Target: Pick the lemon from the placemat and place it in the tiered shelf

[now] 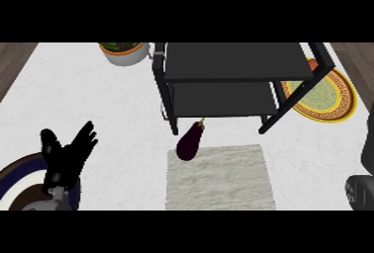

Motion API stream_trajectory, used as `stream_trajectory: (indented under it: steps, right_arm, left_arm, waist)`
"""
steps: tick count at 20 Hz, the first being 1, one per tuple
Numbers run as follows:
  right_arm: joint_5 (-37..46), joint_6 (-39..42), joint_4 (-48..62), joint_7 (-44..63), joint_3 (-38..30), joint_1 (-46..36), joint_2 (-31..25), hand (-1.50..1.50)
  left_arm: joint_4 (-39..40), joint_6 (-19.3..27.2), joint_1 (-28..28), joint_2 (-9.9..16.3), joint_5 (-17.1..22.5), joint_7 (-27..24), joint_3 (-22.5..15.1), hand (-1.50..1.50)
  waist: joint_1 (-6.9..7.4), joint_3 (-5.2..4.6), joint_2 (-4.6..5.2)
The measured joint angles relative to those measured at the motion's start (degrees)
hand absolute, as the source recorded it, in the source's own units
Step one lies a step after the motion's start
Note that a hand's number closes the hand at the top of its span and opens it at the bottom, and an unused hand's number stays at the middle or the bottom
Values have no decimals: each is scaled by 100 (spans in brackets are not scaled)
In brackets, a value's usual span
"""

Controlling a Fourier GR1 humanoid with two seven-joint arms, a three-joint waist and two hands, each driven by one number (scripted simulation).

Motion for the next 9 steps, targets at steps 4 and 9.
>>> stream_trajectory:
  steps: [4,9]
  right_arm:
    - [-456,281,-592,220,-411,414,-405,-150]
    - [-1373,924,-1027,107,-993,1062,-982,-150]
  left_arm:
    - [70,-136,-41,110,101,-8,123,0]
    - [122,-168,-85,116,109,-31,166,0]
  waist:
    - [-37,2,-6]
    - [-35,3,1]
